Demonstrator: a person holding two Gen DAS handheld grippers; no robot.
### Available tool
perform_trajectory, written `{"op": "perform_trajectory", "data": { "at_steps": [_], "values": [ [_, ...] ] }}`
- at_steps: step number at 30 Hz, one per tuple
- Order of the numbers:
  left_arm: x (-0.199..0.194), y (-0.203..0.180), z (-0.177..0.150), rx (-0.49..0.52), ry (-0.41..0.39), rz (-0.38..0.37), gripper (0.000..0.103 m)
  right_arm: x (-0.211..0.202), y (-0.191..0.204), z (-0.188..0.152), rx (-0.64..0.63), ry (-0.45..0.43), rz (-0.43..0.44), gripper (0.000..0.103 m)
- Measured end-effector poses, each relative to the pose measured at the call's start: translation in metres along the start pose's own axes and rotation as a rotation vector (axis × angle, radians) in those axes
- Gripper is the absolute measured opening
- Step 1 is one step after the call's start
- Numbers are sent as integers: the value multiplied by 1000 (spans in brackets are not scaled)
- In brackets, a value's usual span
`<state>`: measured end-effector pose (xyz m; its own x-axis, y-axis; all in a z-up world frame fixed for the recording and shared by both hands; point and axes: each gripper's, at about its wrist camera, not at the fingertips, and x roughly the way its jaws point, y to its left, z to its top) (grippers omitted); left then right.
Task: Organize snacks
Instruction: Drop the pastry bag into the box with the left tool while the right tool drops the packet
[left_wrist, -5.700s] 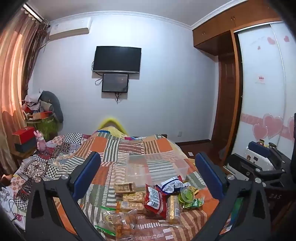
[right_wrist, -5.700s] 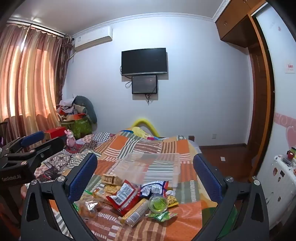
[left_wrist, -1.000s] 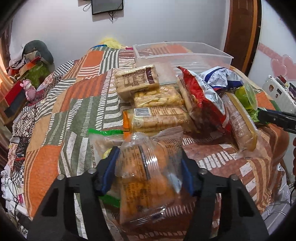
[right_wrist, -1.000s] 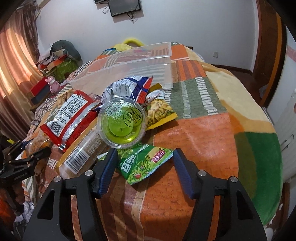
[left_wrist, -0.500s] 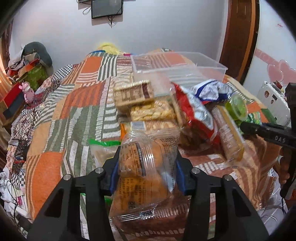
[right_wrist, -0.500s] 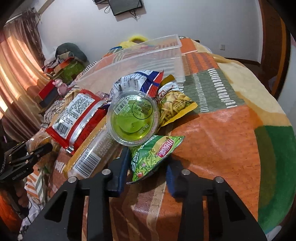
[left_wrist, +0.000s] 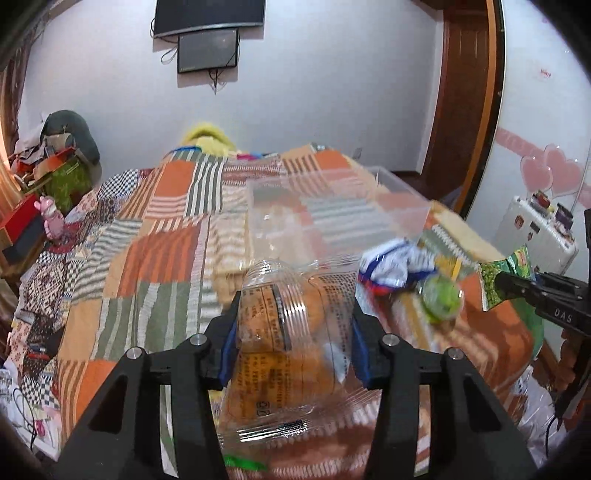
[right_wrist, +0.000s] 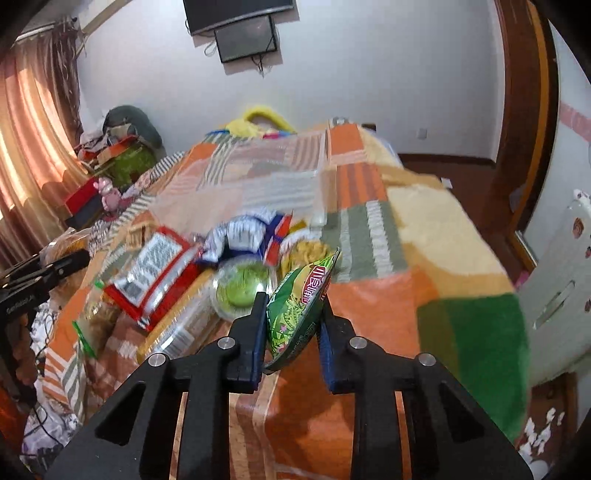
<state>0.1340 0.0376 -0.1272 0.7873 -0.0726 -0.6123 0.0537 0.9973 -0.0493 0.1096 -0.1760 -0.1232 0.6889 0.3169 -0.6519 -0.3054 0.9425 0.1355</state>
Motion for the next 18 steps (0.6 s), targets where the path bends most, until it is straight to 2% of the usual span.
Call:
{"op": "perform_trajectory", "data": {
  "at_steps": [12, 18],
  "values": [
    [25, -7, 61, 2, -56, -26, 49, 11, 16, 62, -56, -148, 15, 22],
    [56, -8, 95, -15, -41, -24, 49, 34, 26, 86, -70, -173, 30, 22]
  ]
}}
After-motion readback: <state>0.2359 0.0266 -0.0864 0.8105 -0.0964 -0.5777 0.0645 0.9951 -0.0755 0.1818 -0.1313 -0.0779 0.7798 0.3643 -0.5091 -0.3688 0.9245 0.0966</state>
